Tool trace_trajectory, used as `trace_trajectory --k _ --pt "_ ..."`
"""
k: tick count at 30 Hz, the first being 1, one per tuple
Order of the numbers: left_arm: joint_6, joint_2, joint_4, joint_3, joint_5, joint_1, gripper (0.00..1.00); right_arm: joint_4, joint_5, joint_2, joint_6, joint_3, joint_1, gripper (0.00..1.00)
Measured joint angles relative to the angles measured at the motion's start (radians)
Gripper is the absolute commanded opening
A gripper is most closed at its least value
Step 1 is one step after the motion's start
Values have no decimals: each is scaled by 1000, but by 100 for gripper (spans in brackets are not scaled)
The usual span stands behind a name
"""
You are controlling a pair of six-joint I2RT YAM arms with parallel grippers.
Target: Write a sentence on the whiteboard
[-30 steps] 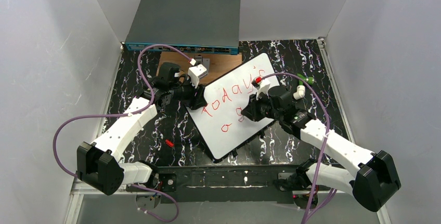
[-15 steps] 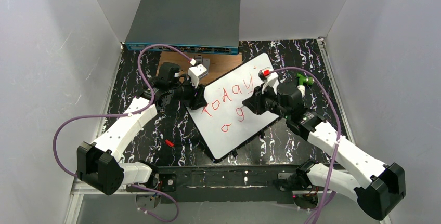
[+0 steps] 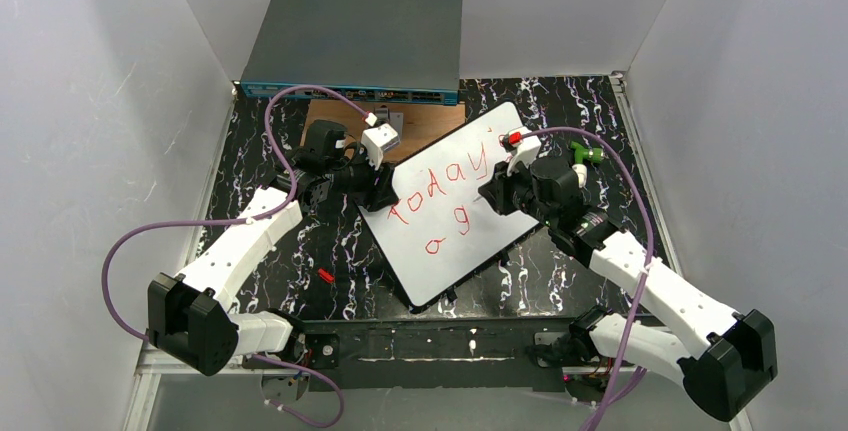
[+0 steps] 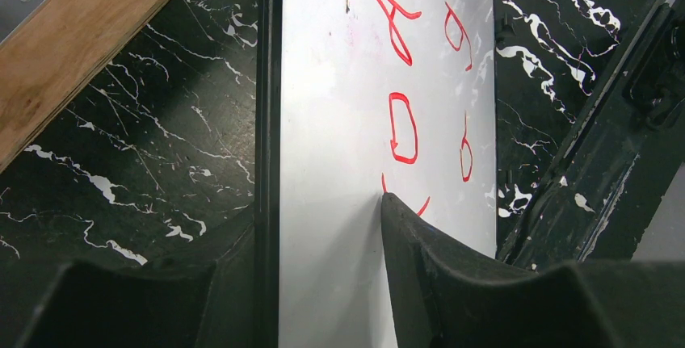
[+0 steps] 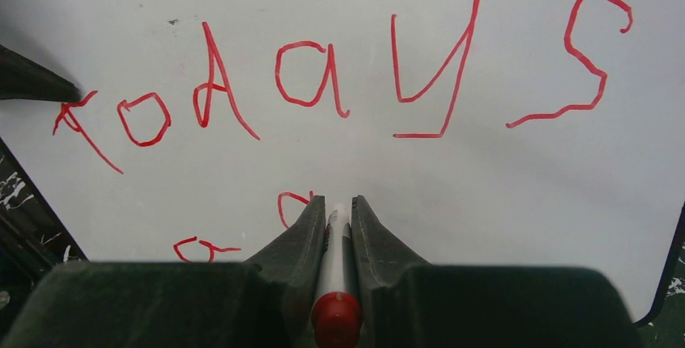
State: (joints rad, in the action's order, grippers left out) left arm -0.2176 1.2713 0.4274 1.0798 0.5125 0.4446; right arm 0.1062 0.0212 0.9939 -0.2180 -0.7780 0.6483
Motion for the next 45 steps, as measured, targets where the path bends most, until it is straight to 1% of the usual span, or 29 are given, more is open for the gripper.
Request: trace_trajectory --k 35,45 --pt "-3 -8 6 0 -1 3 0 -9 -6 72 13 0 -32 1" --pt "1 -10 16 0 -10 3 0 -27 -29 92 14 -2 -34 1"
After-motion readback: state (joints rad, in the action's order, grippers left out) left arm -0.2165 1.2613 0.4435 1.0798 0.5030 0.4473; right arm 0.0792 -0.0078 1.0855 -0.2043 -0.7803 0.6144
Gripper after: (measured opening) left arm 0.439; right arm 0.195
